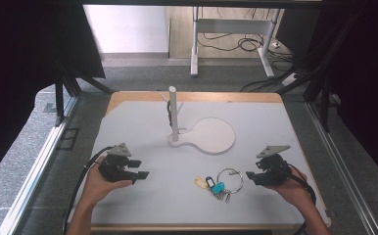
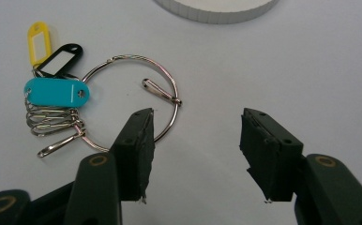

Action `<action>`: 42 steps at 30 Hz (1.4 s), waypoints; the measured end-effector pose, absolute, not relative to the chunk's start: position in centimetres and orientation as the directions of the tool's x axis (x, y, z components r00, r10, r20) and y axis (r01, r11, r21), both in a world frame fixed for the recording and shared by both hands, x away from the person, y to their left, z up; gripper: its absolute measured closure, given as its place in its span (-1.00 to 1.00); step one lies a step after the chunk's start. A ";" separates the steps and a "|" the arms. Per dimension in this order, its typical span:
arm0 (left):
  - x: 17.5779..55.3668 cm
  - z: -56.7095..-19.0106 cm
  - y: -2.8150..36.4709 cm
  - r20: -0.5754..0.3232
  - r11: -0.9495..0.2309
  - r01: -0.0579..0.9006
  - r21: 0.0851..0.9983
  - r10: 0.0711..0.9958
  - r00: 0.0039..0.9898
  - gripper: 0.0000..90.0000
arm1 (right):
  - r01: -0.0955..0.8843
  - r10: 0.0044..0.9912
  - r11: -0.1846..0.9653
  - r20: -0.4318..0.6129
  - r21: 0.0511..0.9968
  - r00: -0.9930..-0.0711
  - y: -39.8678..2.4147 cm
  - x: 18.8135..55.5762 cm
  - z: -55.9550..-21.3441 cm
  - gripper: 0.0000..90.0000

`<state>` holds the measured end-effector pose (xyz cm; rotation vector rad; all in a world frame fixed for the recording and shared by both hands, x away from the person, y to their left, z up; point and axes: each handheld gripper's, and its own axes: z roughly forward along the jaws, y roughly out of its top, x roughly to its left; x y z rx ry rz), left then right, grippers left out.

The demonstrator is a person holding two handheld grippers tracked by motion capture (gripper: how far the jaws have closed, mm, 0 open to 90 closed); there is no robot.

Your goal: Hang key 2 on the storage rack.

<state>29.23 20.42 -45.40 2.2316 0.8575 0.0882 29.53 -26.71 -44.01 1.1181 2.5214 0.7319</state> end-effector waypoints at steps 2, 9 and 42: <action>29.2 -45.4 20.4 -0.183 -0.512 0.553 0.657 0.603 0.777 -0.03 | 0.609 0.738 0.590 -0.048 0.531 -0.673 -26.3 30.1 -44.0 0.10; 28.9 -45.4 20.4 -0.189 -0.506 0.552 0.663 0.600 0.777 -0.04 | 0.631 0.719 0.626 -0.025 0.458 -0.695 -25.4 31.7 -44.4 0.21; 28.6 -45.3 20.4 -0.231 -0.486 0.547 0.681 0.567 0.791 -0.04 | 0.661 0.691 0.696 -0.010 0.279 -0.723 -22.5 33.5 -46.9 0.43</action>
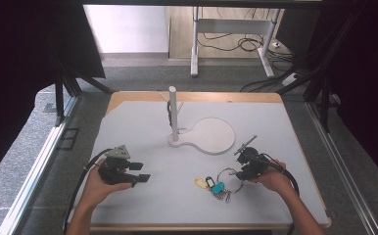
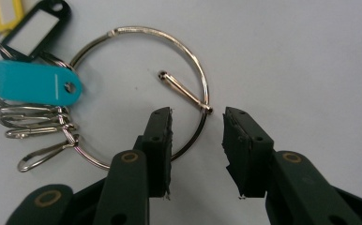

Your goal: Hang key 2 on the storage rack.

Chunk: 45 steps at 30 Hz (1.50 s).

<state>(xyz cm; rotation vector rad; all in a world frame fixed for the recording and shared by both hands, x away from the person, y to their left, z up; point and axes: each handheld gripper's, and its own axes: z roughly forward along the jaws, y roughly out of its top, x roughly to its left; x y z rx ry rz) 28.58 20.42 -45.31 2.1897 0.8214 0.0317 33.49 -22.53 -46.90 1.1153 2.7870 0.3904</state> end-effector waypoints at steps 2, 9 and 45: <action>28.6 -45.3 20.4 -0.231 -0.486 0.547 0.681 0.566 0.791 -0.04 | 0.671 0.696 0.693 -0.001 0.264 -0.718 -22.5 33.5 -47.2 0.47; 28.6 -45.3 20.4 -0.231 -0.486 0.548 0.681 0.567 0.790 -0.05 | 0.705 0.723 0.673 -0.001 0.222 -0.691 -22.1 33.9 -47.8 0.59; 28.6 -45.6 20.8 -0.238 -0.479 0.557 0.678 0.575 0.783 -0.05 | 0.768 0.774 0.595 0.089 0.235 -0.627 -21.8 33.6 -43.9 0.94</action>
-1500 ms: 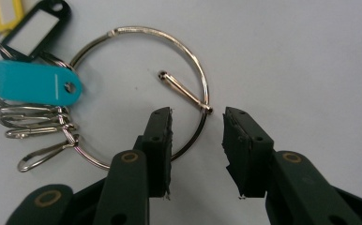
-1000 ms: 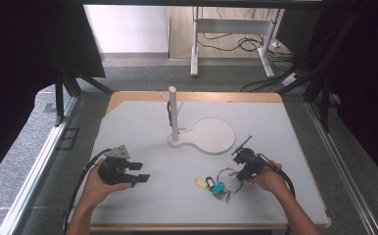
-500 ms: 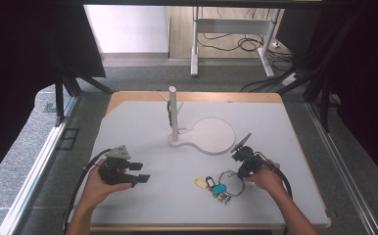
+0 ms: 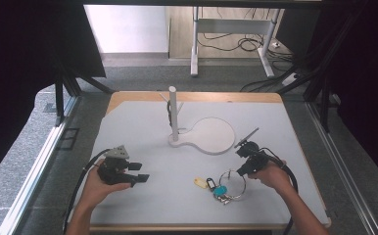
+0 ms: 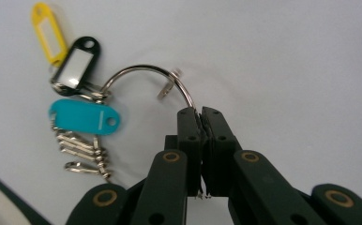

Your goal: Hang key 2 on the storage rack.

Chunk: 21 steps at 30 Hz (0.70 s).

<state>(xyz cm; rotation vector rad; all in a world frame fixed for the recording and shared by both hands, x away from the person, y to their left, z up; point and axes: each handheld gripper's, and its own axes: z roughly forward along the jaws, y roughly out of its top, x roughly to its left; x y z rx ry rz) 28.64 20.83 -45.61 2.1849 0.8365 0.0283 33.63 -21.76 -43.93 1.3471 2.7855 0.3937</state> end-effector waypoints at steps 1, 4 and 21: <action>28.6 -45.6 20.8 -0.238 -0.479 0.557 0.678 0.574 0.783 -0.05 | 0.765 0.767 0.598 0.106 0.239 -0.633 -21.7 33.4 -43.6 0.94; 28.6 -45.6 20.9 -0.237 -0.481 0.555 0.678 0.573 0.785 -0.05 | 0.762 0.760 0.600 0.125 0.241 -0.638 -21.7 33.2 -43.5 0.94; 28.6 -45.6 20.9 -0.239 -0.477 0.558 0.679 0.575 0.783 -0.05 | 0.725 0.672 0.634 0.272 0.268 -0.688 -21.1 31.4 -42.8 0.87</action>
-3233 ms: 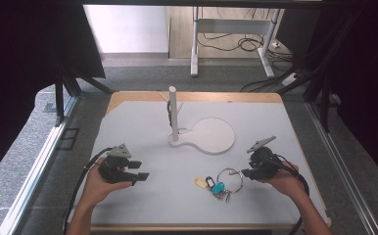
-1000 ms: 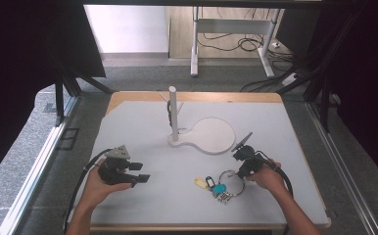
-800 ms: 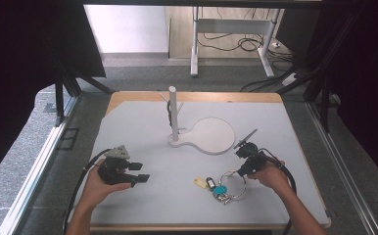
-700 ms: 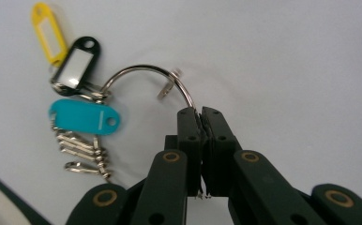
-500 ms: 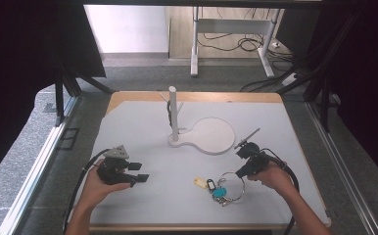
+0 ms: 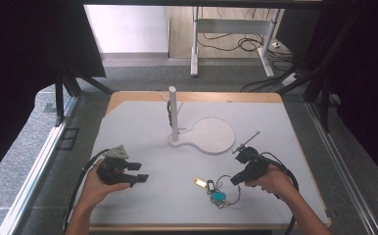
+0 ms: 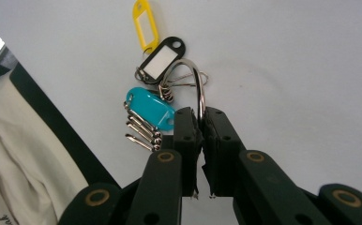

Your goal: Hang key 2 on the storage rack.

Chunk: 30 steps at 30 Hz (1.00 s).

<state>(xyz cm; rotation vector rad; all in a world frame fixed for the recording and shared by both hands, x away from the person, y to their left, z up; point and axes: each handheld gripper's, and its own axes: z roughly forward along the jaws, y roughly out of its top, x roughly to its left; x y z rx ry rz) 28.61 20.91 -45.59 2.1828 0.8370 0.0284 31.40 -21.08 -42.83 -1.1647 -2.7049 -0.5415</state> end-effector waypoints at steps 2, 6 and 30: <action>28.6 -45.6 20.9 -0.238 -0.478 0.556 0.680 0.573 0.784 -0.05 | 0.725 0.669 0.636 0.279 0.266 -0.689 -21.0 31.4 -42.9 0.88; 28.6 -45.5 21.1 -0.237 -0.476 0.555 0.682 0.575 0.783 -0.05 | 0.724 0.662 0.641 0.294 0.255 -0.689 -20.8 31.6 -43.0 0.93; 28.5 -45.5 21.3 -0.238 -0.469 0.559 0.684 0.581 0.778 -0.05 | 0.701 0.648 0.633 0.271 0.328 -0.712 -20.8 32.6 -37.7 0.96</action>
